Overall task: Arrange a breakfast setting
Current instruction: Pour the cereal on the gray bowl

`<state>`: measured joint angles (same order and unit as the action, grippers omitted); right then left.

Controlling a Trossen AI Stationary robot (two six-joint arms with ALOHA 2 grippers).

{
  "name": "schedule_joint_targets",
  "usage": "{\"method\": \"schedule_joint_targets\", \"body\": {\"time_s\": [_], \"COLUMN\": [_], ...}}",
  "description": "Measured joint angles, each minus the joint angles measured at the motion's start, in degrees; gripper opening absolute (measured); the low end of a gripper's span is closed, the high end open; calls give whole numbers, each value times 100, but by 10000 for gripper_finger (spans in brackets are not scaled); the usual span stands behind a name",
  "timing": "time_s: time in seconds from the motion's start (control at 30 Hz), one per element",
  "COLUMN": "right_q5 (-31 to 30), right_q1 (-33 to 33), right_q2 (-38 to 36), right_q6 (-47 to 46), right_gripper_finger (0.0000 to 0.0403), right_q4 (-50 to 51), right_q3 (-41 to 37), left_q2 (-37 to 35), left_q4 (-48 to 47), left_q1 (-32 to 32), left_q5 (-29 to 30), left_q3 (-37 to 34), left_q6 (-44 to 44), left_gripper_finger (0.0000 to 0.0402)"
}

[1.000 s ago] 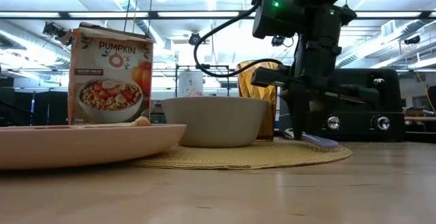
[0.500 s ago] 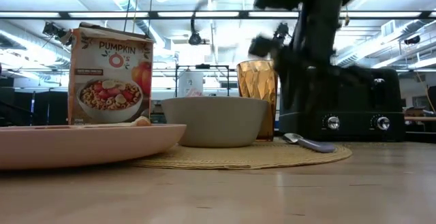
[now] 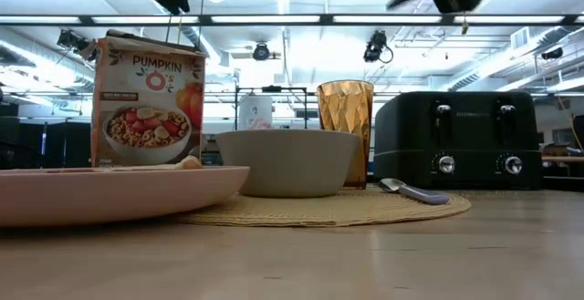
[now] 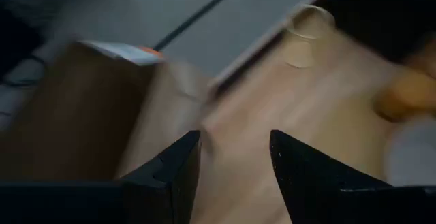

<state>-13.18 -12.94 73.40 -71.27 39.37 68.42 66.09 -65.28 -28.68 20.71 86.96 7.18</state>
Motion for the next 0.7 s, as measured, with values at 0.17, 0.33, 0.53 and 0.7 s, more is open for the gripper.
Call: {"method": "schedule_joint_targets", "body": {"time_s": [0.17, 0.33, 0.53, 0.7], "right_q5": [-9, 290, 428, 428], "right_q1": [-164, -407, -616, -616], "right_q2": [-467, -747, -943, -1018], "right_q6": [867, 1337, 1567, 1841], "right_gripper_finger": [199, 206, 206, 206], "right_q4": [-398, -479, -484, -507], "right_q3": [4, 4, 4, 4], "left_q2": [743, 1311, 1464, 1472], "left_q4": [-405, -986, -1329, -1616], "left_q1": [-1184, -2014, -2287, -2299], "left_q5": [-871, -1425, -1659, -1775], "left_q3": [622, 695, 695, 695], "left_q6": [-633, -1216, -1676, -1617], "left_gripper_finger": [178, 178, 178, 178]}}
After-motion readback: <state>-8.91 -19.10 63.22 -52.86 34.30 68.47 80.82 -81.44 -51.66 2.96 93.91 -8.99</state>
